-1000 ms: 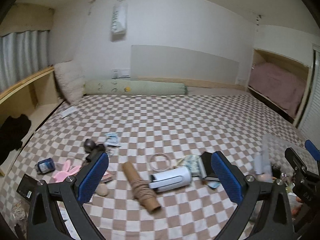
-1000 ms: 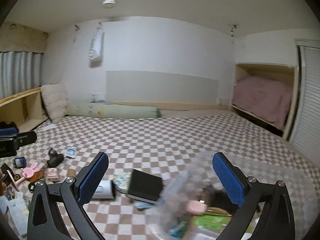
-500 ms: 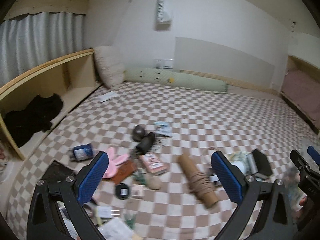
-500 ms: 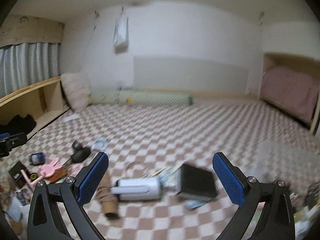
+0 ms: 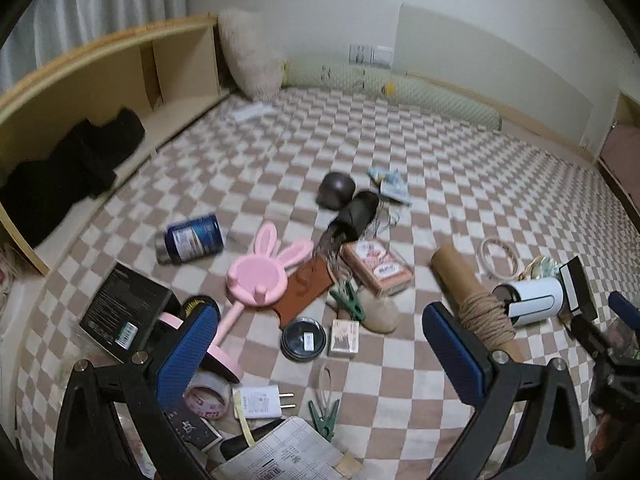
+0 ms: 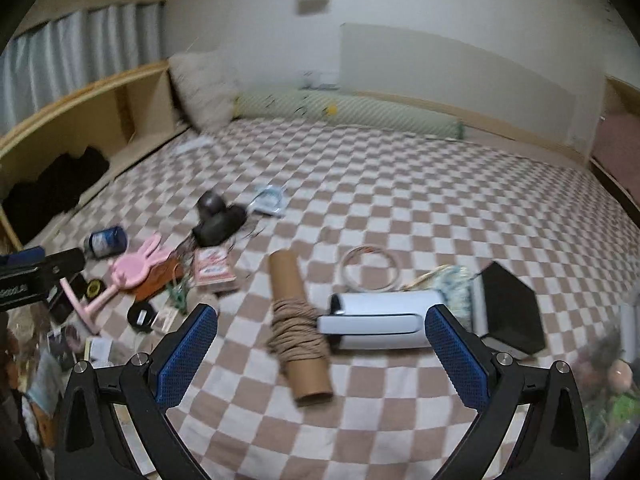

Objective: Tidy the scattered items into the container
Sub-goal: 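Withdraw both tools from the box back toward the scattered items, then lower the left tool onto the black round jar with white label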

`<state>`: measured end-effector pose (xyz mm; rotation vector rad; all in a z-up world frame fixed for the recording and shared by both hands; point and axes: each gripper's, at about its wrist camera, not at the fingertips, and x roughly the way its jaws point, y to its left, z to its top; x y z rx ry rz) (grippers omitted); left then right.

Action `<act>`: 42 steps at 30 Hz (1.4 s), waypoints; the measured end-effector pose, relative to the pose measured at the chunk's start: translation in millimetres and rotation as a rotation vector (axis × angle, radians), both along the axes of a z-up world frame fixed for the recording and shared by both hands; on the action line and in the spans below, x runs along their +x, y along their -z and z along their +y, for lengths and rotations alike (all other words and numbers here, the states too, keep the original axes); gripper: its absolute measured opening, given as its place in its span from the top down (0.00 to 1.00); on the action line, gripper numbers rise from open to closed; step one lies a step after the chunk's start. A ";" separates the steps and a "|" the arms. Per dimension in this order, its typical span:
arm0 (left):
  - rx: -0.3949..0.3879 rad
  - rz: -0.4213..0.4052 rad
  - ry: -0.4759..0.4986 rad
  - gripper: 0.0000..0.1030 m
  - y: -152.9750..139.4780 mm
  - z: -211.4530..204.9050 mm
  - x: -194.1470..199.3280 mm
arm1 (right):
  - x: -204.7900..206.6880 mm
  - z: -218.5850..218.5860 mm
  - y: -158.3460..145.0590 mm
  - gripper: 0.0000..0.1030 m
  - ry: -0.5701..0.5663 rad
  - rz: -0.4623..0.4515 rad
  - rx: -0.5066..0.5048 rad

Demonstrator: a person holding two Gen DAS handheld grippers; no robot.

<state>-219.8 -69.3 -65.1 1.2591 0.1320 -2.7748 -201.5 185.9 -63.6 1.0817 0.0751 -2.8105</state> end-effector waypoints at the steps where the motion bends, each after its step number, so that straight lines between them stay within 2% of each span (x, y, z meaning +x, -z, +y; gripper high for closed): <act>1: 0.006 -0.009 0.002 0.00 3.4 -0.6 -2.3 | -2.0 -3.7 3.2 0.00 -0.012 -0.007 0.006; 6: 0.005 -0.047 0.013 0.00 18.1 2.3 -14.3 | -12.2 -22.5 19.5 0.00 -0.072 -0.045 0.034; 11: 0.045 -0.100 0.009 0.00 37.6 2.0 -28.8 | -18.7 -32.9 33.0 0.00 -0.134 -0.083 0.054; 18: 0.012 -0.180 0.000 0.02 71.2 0.3 -46.8 | -27.2 -27.0 45.0 0.00 -0.142 -0.115 0.052; 22: -0.017 -0.208 -0.002 0.10 84.7 -0.8 -53.9 | -35.1 -16.3 47.0 0.00 -0.122 -0.128 0.013; 27: -0.074 -0.237 0.007 0.10 98.6 5.4 -62.3 | -44.3 -2.3 51.5 0.00 -0.086 -0.148 -0.035; 35: -0.200 -0.248 -0.065 0.10 109.0 7.5 -72.9 | -50.8 8.2 58.1 0.00 -0.066 -0.170 -0.052; 36: -0.207 -0.247 -0.071 0.14 109.0 7.8 -73.8 | -51.2 8.6 58.6 0.00 -0.066 -0.171 -0.051; 37: -0.210 -0.245 -0.070 0.32 108.9 9.0 -74.9 | -51.5 9.0 59.1 0.00 -0.067 -0.172 -0.050; 38: -0.215 -0.247 -0.063 0.37 108.9 11.6 -76.1 | -51.8 9.6 59.5 0.00 -0.066 -0.173 -0.051; 42: -0.260 -0.264 -0.037 0.39 114.7 24.3 -78.4 | -52.9 12.2 60.3 0.00 -0.063 -0.177 -0.061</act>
